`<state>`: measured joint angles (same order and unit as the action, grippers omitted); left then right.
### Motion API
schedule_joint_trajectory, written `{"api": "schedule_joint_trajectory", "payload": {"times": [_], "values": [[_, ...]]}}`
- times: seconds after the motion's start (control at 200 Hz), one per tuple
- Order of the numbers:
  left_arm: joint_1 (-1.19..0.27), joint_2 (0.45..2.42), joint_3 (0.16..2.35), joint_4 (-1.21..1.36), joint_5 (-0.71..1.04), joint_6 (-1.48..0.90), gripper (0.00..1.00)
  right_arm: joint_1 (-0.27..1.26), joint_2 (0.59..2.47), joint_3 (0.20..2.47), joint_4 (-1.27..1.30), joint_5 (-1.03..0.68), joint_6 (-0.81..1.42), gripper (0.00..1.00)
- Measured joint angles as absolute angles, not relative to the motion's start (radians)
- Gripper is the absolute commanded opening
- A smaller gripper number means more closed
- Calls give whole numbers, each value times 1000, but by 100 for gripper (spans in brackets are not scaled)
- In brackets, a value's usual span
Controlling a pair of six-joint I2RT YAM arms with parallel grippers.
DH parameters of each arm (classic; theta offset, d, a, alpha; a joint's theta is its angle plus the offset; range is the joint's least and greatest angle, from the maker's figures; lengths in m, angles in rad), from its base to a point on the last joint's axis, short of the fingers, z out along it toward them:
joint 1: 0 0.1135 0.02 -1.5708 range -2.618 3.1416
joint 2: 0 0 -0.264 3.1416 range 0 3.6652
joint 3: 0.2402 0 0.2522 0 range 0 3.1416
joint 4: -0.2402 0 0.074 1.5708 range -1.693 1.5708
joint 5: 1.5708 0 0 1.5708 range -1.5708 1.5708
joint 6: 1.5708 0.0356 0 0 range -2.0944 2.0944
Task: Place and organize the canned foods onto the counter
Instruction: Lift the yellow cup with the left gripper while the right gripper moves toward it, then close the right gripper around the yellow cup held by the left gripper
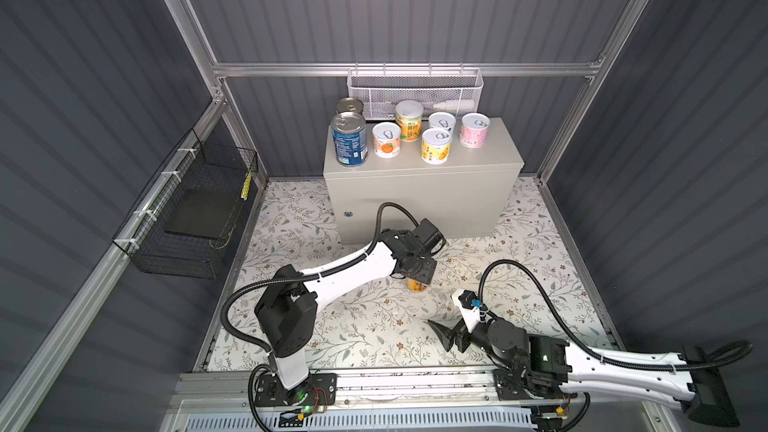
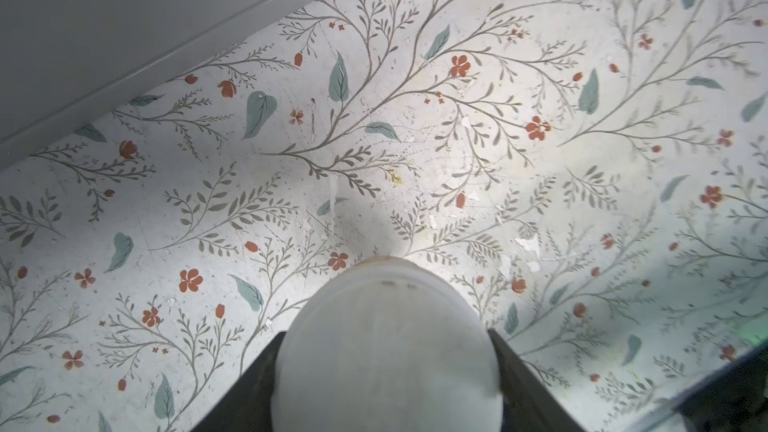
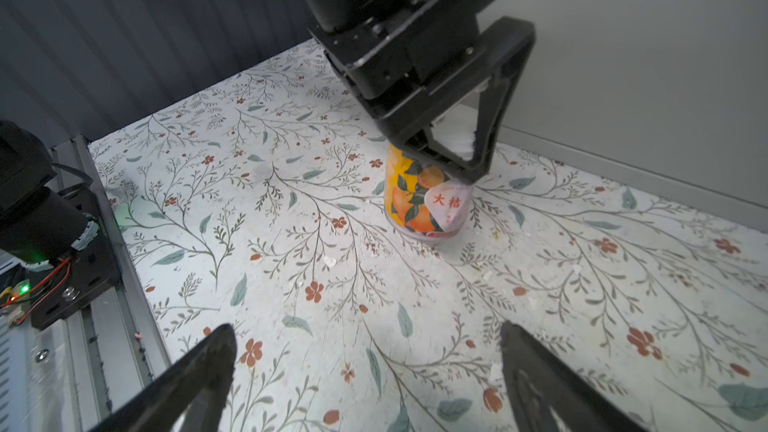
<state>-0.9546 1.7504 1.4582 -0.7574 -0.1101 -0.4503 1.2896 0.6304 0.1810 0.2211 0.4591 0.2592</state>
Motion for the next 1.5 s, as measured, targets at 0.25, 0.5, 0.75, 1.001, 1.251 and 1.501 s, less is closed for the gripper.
{"api": "schedule_joint_trajectory", "payload": {"times": [0.25, 0.5, 0.75, 1.001, 1.251, 1.501], "values": [[-956, 1651, 1471, -805, -32, -472, 42, 1290, 696, 163, 430, 476, 215, 99], [-957, 1603, 1488, -846, -2, -475, 42, 1290, 781, 162, 565, 491, 191, 97], [-957, 1557, 1488, -875, 31, -475, 42, 1290, 850, 179, 643, 506, 169, 95], [-957, 1533, 1489, -902, 54, -473, 42, 1290, 942, 257, 689, 510, 136, 93], [-957, 1515, 1489, -929, 68, -471, 42, 1290, 1011, 300, 716, 525, 113, 93], [-957, 1466, 1489, -953, 88, -463, 43, 1290, 1071, 333, 750, 526, 93, 91]]}}
